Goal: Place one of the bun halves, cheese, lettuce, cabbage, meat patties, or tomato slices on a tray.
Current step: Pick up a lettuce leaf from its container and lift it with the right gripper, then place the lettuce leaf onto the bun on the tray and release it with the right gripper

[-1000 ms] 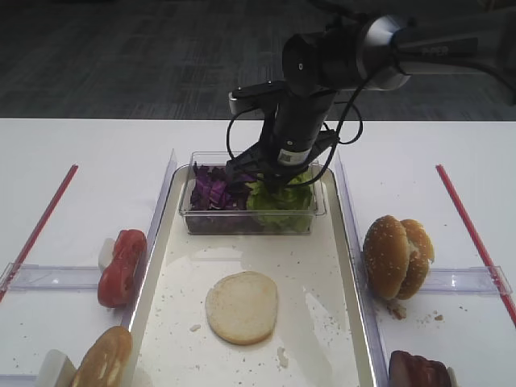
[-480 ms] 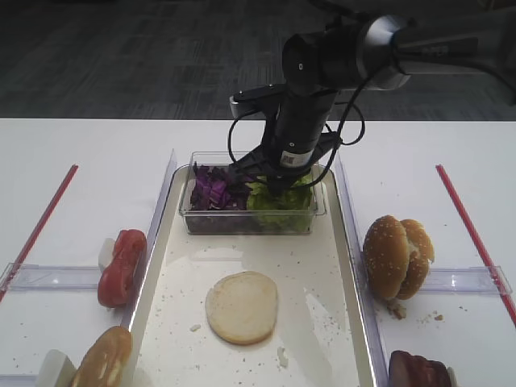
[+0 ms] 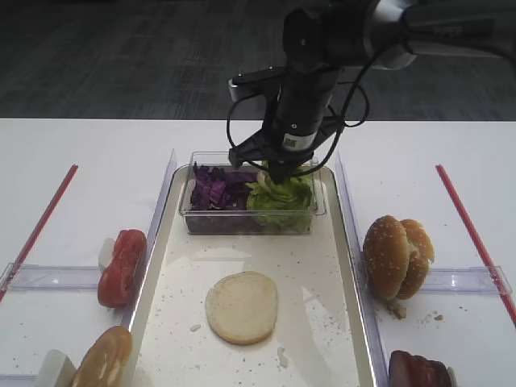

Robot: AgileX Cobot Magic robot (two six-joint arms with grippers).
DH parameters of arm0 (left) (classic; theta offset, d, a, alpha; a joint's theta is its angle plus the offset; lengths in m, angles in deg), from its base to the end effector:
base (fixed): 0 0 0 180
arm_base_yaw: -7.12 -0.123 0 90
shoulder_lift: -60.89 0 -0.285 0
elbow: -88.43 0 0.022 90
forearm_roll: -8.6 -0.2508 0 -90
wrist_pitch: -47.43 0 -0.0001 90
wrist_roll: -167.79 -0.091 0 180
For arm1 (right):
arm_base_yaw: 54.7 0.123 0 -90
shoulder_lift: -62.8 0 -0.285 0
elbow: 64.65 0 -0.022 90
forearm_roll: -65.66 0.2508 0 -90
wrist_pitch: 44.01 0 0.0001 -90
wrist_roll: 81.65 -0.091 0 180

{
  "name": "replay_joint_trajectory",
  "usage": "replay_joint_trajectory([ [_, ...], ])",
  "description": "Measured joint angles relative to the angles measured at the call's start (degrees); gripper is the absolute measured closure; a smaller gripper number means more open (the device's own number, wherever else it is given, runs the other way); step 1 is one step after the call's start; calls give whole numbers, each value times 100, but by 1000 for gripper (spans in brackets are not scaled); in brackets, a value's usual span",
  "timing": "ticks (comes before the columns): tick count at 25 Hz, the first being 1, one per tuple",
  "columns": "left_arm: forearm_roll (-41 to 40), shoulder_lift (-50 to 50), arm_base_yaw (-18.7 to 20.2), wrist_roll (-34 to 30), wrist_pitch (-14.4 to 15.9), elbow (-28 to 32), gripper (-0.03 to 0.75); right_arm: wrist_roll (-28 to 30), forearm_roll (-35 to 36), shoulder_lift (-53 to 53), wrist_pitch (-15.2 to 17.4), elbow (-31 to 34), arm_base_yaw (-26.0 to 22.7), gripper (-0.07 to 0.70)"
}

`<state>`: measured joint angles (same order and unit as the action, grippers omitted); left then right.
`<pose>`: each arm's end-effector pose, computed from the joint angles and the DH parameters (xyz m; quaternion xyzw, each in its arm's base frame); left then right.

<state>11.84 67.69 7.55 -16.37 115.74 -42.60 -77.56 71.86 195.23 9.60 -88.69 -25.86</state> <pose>-0.0128 -0.0047 0.2651 0.0384 0.8821 -0.0128 0.4693 0.4038 0.2314 0.1889 -0.2557 0.9529 0.0804 0.1423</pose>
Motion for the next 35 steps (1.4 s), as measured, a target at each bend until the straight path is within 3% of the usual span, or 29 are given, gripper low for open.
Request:
replay_joint_trajectory([
  [17, 0, 0, 0, 0, 0, 0, 207, 0, 358, -18, 1591, -1076, 0, 566],
  [35, 0, 0, 0, 0, 0, 0, 207, -118, 376, -90, 1704, -1192, 212, 566],
])
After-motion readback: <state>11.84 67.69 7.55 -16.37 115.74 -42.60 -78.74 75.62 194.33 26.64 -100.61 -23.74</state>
